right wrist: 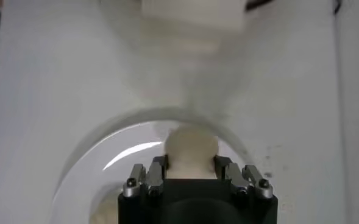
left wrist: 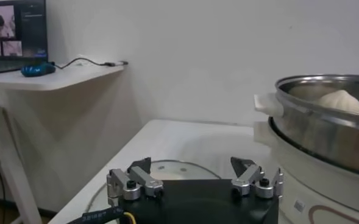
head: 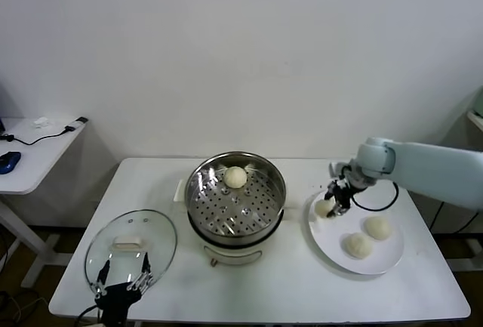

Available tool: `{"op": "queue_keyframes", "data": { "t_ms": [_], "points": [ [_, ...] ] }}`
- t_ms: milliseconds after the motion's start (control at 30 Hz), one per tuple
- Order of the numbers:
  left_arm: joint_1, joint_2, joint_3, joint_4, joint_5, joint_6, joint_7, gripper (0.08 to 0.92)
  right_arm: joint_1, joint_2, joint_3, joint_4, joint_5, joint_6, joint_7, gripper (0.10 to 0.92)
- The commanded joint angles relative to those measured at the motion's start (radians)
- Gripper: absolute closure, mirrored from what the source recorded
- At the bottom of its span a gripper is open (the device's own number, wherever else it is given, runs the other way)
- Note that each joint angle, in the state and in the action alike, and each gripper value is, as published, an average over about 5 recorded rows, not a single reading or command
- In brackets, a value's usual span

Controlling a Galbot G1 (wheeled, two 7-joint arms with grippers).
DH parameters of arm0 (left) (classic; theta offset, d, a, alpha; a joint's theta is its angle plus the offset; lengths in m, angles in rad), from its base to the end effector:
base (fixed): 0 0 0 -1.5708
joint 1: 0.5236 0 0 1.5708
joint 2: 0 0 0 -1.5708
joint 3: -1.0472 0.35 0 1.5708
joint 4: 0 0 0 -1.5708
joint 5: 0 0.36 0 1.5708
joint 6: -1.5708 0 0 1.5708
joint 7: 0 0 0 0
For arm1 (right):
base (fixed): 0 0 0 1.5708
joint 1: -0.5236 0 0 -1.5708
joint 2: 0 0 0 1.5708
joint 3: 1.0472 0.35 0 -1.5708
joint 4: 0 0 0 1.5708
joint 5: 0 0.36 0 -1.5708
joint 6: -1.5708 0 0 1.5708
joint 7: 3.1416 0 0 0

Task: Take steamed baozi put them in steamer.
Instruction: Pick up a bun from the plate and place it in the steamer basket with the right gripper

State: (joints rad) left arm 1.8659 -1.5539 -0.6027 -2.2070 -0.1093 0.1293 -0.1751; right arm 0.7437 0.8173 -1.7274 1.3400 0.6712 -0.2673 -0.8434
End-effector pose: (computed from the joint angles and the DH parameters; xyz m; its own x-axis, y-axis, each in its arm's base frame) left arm 0.0981 0.0252 -0.3035 -0.9262 -0.2198 0.3063 -0.2261 0.9740 0.0153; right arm 0.5377 -0.0971 -0.1056 -0.1631 -0.1954 0.9671 -0.9854 -0.0154 -0.1693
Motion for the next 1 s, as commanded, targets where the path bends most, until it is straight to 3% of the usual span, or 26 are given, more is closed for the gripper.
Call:
{"op": "queue_keyframes", "data": {
  "t_ms": [33, 233, 400, 633, 1000],
  "points": [
    [0.002, 0.002, 0.005, -0.006, 0.001, -0.002, 0.001, 0.177, 0.462, 0.106, -0.105, 0.115, 0.275, -0.022, -0.091, 0.491],
    [-0.002, 0.007, 0.008, -0.017, 0.008, -0.001, 0.006, 0.177, 0.448, 0.229, 0.041, 0.263, 0.492, -0.199, 0.087, 0.491],
    [-0.007, 0.011, 0.004, -0.017, 0.011, -0.004, 0.006, 0.177, 0.329, 0.378, 0.115, 0.285, 0.582, -0.293, 0.217, 0.490],
    [-0.008, 0.008, 0.002, -0.013, 0.018, -0.022, 0.002, 0.177, 0.141, 0.539, 0.136, 0.160, 0.558, -0.339, 0.312, 0.482],
    [-0.006, 0.008, -0.011, -0.002, 0.023, -0.041, -0.005, 0.177, -0.021, 0.614, 0.121, 0.019, 0.450, -0.380, 0.381, 0.482]
  ]
}}
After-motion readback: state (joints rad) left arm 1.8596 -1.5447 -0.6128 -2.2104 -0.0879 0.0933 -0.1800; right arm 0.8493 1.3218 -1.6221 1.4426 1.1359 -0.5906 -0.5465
